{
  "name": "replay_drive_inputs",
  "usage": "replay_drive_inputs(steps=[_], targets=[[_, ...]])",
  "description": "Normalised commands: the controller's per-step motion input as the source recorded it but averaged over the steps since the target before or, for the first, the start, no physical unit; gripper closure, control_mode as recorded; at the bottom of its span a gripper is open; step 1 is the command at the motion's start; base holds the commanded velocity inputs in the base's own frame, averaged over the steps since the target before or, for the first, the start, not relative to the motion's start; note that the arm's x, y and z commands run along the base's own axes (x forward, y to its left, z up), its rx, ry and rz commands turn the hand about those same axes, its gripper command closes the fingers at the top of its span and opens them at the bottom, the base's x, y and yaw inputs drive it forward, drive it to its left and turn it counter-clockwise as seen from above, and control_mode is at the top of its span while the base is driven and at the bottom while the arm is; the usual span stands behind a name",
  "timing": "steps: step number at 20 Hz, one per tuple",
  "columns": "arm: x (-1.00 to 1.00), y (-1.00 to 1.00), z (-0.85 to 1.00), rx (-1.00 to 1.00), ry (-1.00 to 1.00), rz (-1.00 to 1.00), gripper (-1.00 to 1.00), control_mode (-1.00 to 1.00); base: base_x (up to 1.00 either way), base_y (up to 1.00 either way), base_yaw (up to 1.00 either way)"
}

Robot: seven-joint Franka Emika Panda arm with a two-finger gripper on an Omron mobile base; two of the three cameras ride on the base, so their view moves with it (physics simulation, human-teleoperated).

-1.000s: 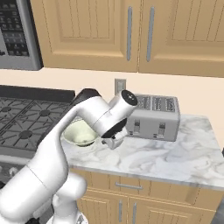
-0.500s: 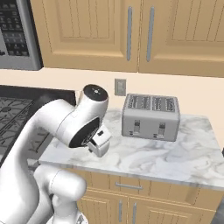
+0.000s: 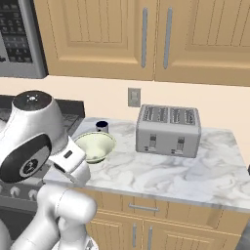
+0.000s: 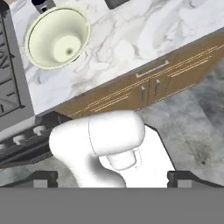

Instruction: Clear the mugs and bowl far away from the sink.

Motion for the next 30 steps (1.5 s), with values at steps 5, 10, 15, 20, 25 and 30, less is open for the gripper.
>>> replay_drive_inputs(steps=[5, 10, 15, 20, 25, 30], targets=[[-0.43, 0.6, 0.44, -0.23, -0.07, 0.26, -1.0, -1.0, 0.0, 0.0, 0.0], [-0.12, 0.39, 0.49, -0.31, -0.24, 0.42, -1.0, -1.0, 0.0, 0.0, 0.0], [-0.32, 0.0, 0.09, -0.19, -0.28, 0.27, -1.0, -1.0, 0.0, 0.0, 0.0], [-0.14, -0.1, -0.02, 0.02, -0.15, 0.07, -1.0, -1.0, 0.0, 0.0, 0.0], [0.0, -0.18, -0.02, 0.16, 0.0, 0.0, -1.0, -1.0, 0.0, 0.0, 0.0], [0.0, 0.0, 0.0, 0.05, 0.0, -0.18, -1.0, -1.0, 0.0, 0.0, 0.0]])
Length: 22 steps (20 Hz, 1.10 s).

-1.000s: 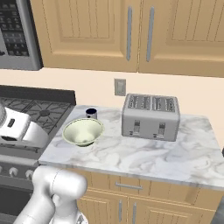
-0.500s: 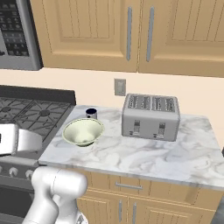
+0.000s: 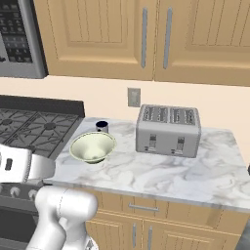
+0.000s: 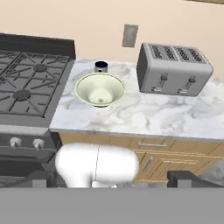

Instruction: Clear the mugs and bowl far away from the sink.

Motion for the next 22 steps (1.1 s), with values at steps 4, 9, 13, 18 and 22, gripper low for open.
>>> replay_drive_inputs(steps=[4, 9, 13, 18, 22], targets=[[0.01, 0.0, 0.0, 0.02, 0.0, -0.26, -1.0, -1.0, 0.0, 0.0, 0.0], [0.02, -0.05, 0.0, 0.0, -0.02, -0.19, -1.0, -1.0, 0.0, 0.0, 0.0], [0.0, -0.11, 0.0, 0.0, 0.0, -0.07, -1.0, 1.0, 0.0, -0.59, -0.37], [0.0, 0.0, 0.0, 0.0, 0.0, 0.0, -1.0, 1.0, 0.0, -0.58, -0.82], [0.0, 0.0, 0.0, 0.0, 0.0, 0.0, -1.0, 1.0, 0.0, -0.33, -0.89]])
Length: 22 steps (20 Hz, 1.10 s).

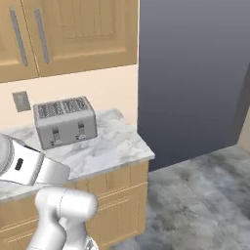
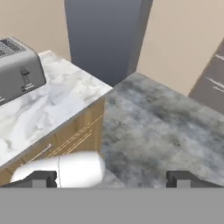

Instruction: Clear the mugs and bowl far away from the sink.

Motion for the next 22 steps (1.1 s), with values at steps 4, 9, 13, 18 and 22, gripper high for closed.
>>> replay_drive_inputs(steps=[4, 9, 13, 18, 22], targets=[[0.0, 0.0, 0.0, 0.0, 0.0, 0.0, -1.0, 1.0, 0.0, -0.31, -0.89], [0.0, 0.0, 0.0, 0.0, 0.0, 0.0, -1.0, 1.0, 0.0, -0.34, -0.87], [0.0, 0.0, 0.0, 0.0, 0.0, 0.0, -1.0, 1.0, 0.0, -0.37, -0.82], [0.0, 0.0, 0.0, 0.0, 0.0, 0.0, -1.0, 1.0, 0.0, -0.34, -0.72], [0.0, 0.0, 0.0, 0.0, 0.0, 0.0, -1.0, 1.0, 0.0, -0.34, -0.65]])
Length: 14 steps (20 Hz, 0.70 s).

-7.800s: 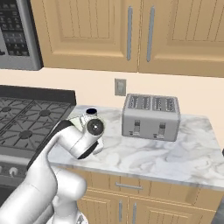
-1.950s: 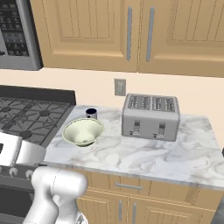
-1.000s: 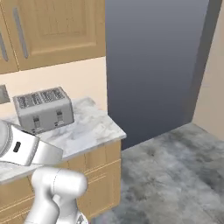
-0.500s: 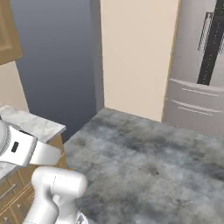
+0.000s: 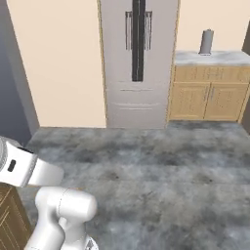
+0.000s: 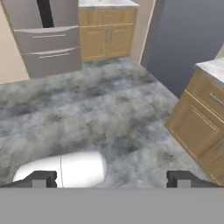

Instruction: Clear the mugs and bowl far away from the sink.

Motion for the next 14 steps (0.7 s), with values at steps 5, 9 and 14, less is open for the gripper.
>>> replay_drive_inputs(steps=[5, 9, 14], targets=[[0.0, 0.0, 0.0, 0.0, 0.0, 0.0, -1.0, 1.0, 0.0, -0.4, -0.62], [0.0, 0.0, 0.0, 0.0, 0.0, 0.0, -1.0, 1.0, -0.04, -0.56, -0.66], [0.0, 0.0, 0.0, 0.0, 0.0, 0.0, -1.0, 1.0, -0.08, -0.59, -0.67]])
